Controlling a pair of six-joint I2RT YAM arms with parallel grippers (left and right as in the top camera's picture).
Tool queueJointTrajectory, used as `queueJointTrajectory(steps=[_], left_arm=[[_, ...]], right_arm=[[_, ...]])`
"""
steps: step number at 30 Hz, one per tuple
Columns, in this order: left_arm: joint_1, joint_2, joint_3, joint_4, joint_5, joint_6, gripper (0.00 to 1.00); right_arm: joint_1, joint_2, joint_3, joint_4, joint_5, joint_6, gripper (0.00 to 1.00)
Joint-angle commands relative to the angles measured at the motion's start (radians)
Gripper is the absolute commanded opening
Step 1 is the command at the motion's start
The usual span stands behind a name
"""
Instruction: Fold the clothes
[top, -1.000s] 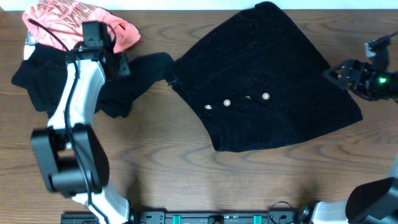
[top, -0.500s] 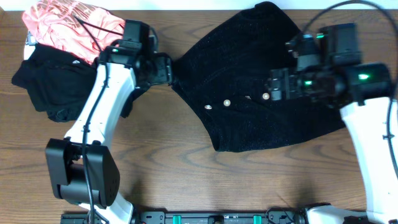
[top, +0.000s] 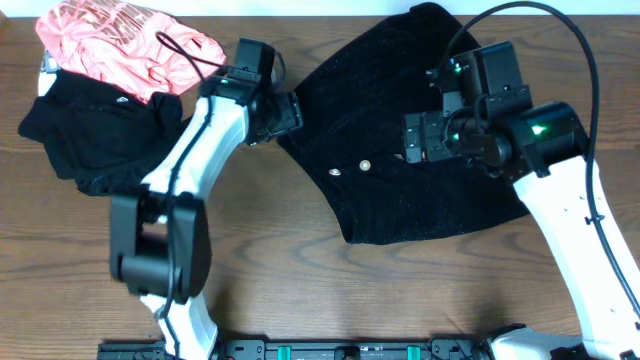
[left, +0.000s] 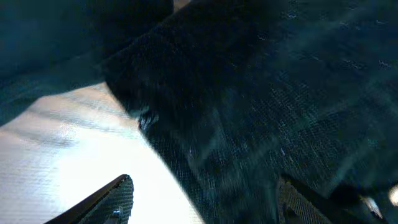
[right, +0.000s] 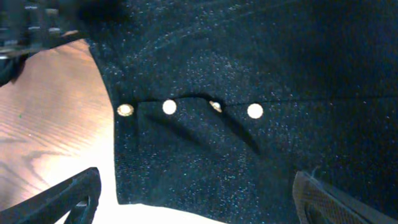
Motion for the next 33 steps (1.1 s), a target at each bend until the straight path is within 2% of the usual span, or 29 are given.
queueJointTrajectory(steps=[1,10,12,17,18,26,31,32,33], left_arm=[[0.001,0.060,-0.011,0.042,0.009,-0.056,0.74],[0.001,0.153,-0.011,0.249,0.008,-0.058,0.71],[0.001,0.166,-0.011,0.289,0.008,-0.058,0.59],[0.003,0.175,-0.011,0.417,-0.047,-0.057,0.12],[0.004,0.175,-0.011,0.449,-0.066,-0.052,0.06],[0.050,0.175,-0.009,0.676,-0.130,0.027,0.06],[0.100,0.175,-0.009,0.738,-0.169,0.055,0.06],[0.110,0.175,-0.008,0.742,-0.169,0.060,0.09],[0.122,0.175,-0.006,0.740,-0.166,0.060,0.21]], right_arm=[[0.020,0.007,0.006,0.003,0.020,0.019,0.96],[0.020,0.007,0.006,0.003,0.020,0.019,0.96],[0.020,0.008,0.006,0.003,0.020,0.018,0.96],[0.019,0.008,0.006,0.015,0.020,0.017,0.96],[0.020,0.008,0.006,0.018,0.021,0.014,0.96],[0.019,0.042,0.003,0.024,0.040,0.006,0.96],[0.019,0.087,-0.003,0.047,0.040,0.007,0.96],[0.019,0.096,-0.003,0.052,0.042,0.007,0.96],[0.019,0.107,-0.004,0.060,0.048,0.007,0.96]])
